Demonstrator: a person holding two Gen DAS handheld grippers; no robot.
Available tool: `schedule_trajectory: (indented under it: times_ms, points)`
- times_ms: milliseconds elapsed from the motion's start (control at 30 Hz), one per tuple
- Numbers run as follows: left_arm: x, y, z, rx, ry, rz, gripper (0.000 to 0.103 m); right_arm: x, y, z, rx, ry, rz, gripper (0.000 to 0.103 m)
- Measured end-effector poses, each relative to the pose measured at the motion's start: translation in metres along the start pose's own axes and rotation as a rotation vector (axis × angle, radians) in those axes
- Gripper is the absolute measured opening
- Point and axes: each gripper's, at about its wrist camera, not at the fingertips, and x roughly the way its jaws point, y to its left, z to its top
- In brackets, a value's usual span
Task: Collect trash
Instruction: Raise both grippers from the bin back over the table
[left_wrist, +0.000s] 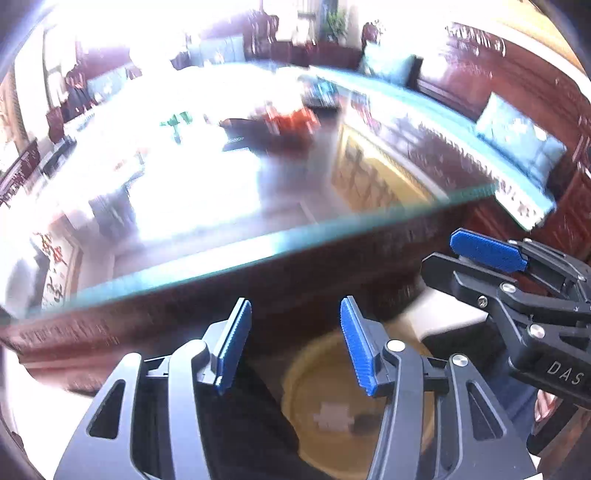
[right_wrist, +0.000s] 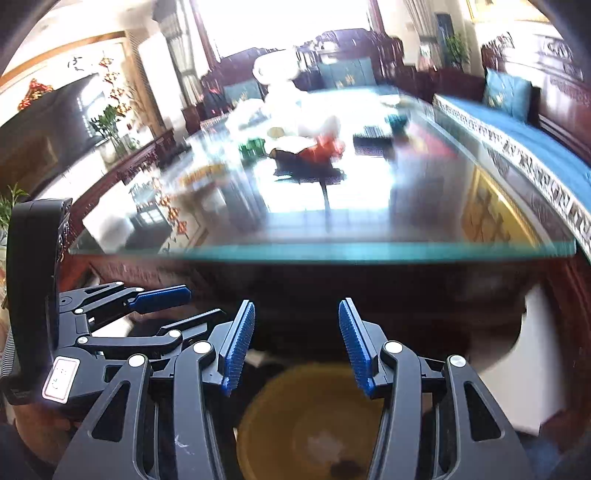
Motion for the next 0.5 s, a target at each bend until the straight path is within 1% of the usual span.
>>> schedule_trajectory:
  times_ms: [67, 133, 200, 333, 433, 500]
  points:
    - [-0.006, 0.009, 0.023, -0.006, -0.050, 0.023, 0.056, 0.003, 0.002, 0.020, -0.015, -0.026, -0.002, 0.048]
    - [-0.010, 0.016, 0.043, -0.010, -0.092, 0.045, 0.057, 0.008, 0.002, 0.039, -0.021, -0.046, -0.001, 0.048]
    - [-0.009, 0.022, 0.060, -0.018, -0.120, 0.051, 0.057, 0.015, 0.001, 0.055, -0.026, -0.062, -0.003, 0.048]
    - [-0.004, 0.033, 0.086, -0.041, -0.143, 0.065, 0.060, 0.032, -0.001, 0.079, -0.025, -0.068, 0.000, 0.048]
    - [0.001, 0.041, 0.091, -0.051, -0.141, 0.069, 0.061, 0.045, -0.003, 0.090, -0.021, -0.061, 0.000, 0.048]
    - [0.007, 0.049, 0.095, -0.073, -0.134, 0.070, 0.066, 0.052, -0.004, 0.095, -0.018, -0.057, 0.000, 0.051]
